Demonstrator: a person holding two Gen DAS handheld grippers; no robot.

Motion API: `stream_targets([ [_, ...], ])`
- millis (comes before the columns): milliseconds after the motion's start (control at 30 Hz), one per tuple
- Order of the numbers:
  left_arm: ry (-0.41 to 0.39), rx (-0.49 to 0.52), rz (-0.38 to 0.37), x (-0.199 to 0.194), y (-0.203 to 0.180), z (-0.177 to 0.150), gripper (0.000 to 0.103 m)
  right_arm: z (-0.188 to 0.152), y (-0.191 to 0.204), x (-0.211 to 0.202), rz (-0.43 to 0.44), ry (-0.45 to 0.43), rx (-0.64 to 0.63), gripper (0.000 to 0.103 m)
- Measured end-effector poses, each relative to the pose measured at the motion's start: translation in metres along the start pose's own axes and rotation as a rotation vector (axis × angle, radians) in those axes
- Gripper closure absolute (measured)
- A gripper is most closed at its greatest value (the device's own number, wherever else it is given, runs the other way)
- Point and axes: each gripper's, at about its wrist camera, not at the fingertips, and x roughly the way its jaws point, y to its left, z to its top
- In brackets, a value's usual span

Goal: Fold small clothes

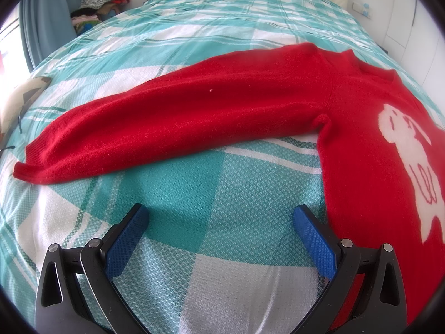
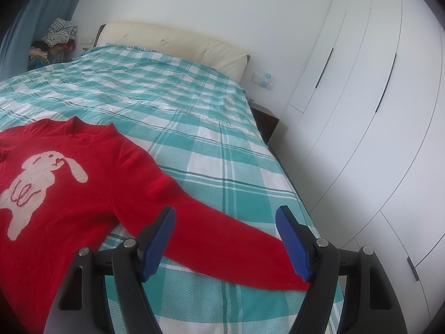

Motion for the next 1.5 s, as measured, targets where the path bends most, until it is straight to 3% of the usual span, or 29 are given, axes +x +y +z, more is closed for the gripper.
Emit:
stream_targets([
  [600, 0.0, 0.0, 0.0, 0.0, 0.0, 0.0, 0.0, 0.0, -0.007, 0.002, 0.01, 0.009, 0.026, 0.029],
  [867, 0.0, 0.0, 0.0, 0.0, 0.0, 0.0, 0.0, -0.001, -0.028, 0.01, 0.055, 0.05, 0.131, 0.029],
  [1000, 0.0, 0.0, 0.0, 0.0, 0.0, 0.0, 0.0, -0.005, -0.086, 0.012, 0.052, 0.048, 0.342, 0.029],
  [1167, 0.0, 0.0, 0.0, 0.0, 0.0, 0.0, 0.0, -0.044, -0.185, 0.027, 0.063, 0.086, 0.737, 0.029],
  [1333, 0.0, 0.0, -0.001, 0.0, 0.0, 0.0, 0.0, -0.118, -0.243, 0.059, 0.214, 0.202, 1.184, 0.029],
  [1500, 0.0, 0.0, -0.001, 0.0, 0.0, 0.0, 0.0, -0.17, -0.237, 0.094, 0.384, 0.341, 1.457, 0.031],
])
